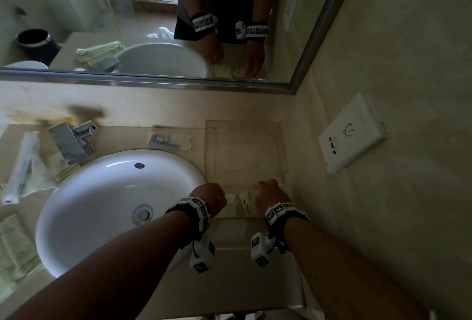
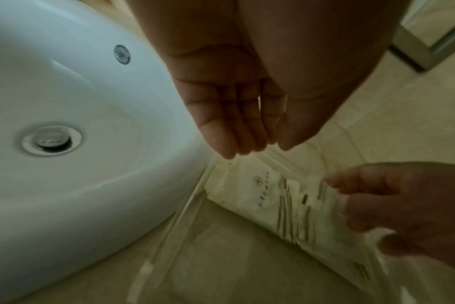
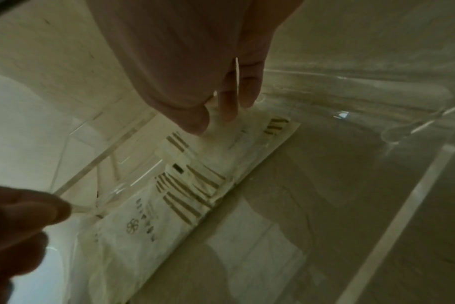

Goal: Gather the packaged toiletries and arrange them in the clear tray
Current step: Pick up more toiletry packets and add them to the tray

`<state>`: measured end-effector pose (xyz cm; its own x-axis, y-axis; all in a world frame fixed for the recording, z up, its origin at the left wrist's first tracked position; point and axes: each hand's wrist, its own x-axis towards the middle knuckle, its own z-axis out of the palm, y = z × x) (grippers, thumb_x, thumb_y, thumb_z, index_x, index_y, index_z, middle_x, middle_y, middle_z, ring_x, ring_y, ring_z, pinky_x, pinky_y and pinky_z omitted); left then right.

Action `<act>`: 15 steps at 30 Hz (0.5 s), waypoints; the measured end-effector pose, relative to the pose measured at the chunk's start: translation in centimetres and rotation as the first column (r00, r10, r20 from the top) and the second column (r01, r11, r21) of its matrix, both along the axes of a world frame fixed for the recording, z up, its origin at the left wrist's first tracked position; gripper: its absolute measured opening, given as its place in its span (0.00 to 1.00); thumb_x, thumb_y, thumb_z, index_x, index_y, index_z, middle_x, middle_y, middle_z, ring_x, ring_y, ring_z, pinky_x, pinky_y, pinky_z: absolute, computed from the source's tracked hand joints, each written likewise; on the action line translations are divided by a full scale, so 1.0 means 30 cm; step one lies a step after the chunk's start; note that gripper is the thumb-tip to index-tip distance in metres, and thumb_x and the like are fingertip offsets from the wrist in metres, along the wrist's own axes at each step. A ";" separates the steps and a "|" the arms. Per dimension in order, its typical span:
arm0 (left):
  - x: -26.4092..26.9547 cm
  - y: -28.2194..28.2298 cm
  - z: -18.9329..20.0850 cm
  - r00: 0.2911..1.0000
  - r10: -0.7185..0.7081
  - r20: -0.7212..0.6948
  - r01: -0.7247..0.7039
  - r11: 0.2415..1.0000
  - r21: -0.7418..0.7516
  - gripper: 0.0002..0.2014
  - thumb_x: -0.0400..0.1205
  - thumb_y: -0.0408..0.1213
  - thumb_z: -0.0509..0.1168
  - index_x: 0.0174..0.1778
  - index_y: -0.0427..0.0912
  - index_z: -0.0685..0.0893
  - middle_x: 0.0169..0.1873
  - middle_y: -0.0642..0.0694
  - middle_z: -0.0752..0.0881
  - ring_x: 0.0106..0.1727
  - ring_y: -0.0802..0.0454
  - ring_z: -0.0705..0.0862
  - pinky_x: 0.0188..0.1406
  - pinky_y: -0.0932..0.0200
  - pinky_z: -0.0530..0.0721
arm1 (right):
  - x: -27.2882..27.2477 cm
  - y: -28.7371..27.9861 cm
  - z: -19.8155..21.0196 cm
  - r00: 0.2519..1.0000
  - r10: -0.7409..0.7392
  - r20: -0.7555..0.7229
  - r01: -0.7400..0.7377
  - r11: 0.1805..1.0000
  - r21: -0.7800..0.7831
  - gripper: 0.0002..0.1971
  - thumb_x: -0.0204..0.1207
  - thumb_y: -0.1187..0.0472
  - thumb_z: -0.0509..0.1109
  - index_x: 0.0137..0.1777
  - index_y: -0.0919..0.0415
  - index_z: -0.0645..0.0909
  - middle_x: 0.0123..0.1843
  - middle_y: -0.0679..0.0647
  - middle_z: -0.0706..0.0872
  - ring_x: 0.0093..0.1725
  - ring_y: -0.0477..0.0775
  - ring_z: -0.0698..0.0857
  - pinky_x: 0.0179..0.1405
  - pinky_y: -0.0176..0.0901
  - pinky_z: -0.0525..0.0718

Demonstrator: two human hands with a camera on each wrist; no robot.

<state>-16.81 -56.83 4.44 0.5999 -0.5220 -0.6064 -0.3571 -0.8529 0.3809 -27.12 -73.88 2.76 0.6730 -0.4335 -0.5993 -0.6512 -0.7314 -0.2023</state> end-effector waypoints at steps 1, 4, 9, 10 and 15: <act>-0.010 -0.018 -0.003 0.998 -0.050 -0.031 0.051 0.999 0.018 0.16 0.83 0.44 0.59 0.58 0.39 0.85 0.59 0.45 0.86 0.59 0.45 0.84 0.57 0.55 0.80 | -0.004 0.004 0.000 1.000 -0.020 0.020 0.020 1.000 0.005 0.23 0.81 0.58 0.56 0.76 0.50 0.70 0.76 0.56 0.64 0.68 0.62 0.79 0.66 0.53 0.80; -0.054 -0.053 -0.019 0.981 -0.169 -0.092 0.175 0.983 0.057 0.18 0.85 0.43 0.58 0.64 0.39 0.85 0.66 0.44 0.84 0.65 0.45 0.82 0.63 0.55 0.79 | -0.036 0.011 -0.019 0.992 -0.075 0.103 0.076 0.997 0.004 0.23 0.79 0.58 0.59 0.74 0.49 0.72 0.77 0.55 0.64 0.68 0.60 0.79 0.67 0.51 0.79; -0.090 -0.077 -0.045 0.974 -0.218 -0.058 0.221 0.973 0.058 0.21 0.81 0.46 0.64 0.70 0.46 0.82 0.68 0.43 0.81 0.66 0.43 0.82 0.66 0.53 0.81 | -0.088 0.033 -0.009 0.988 0.017 0.154 -0.009 0.998 -0.056 0.16 0.76 0.52 0.62 0.63 0.45 0.80 0.70 0.52 0.72 0.67 0.56 0.76 0.65 0.47 0.77; -0.089 -0.080 -0.045 0.973 -0.221 -0.065 0.225 0.972 0.064 0.22 0.81 0.47 0.65 0.71 0.46 0.81 0.69 0.42 0.79 0.65 0.41 0.82 0.67 0.51 0.82 | -0.096 0.039 -0.008 0.990 0.065 0.128 -0.056 0.996 -0.069 0.16 0.77 0.50 0.62 0.63 0.44 0.81 0.70 0.52 0.72 0.67 0.57 0.75 0.66 0.49 0.77; -0.085 -0.075 -0.076 0.970 -0.242 -0.034 0.244 0.966 0.090 0.27 0.81 0.51 0.65 0.75 0.45 0.76 0.74 0.41 0.68 0.70 0.40 0.78 0.71 0.51 0.78 | -0.135 0.077 -0.028 0.993 0.042 0.108 -0.039 0.999 -0.030 0.22 0.74 0.47 0.70 0.69 0.44 0.78 0.72 0.53 0.73 0.69 0.60 0.74 0.67 0.53 0.77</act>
<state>-19.36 -59.07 2.16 0.4477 -0.5914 -0.6707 -0.5505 -0.7733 0.3145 -31.16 -71.57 1.92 0.7508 -0.4198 -0.5100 -0.5962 -0.7630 -0.2496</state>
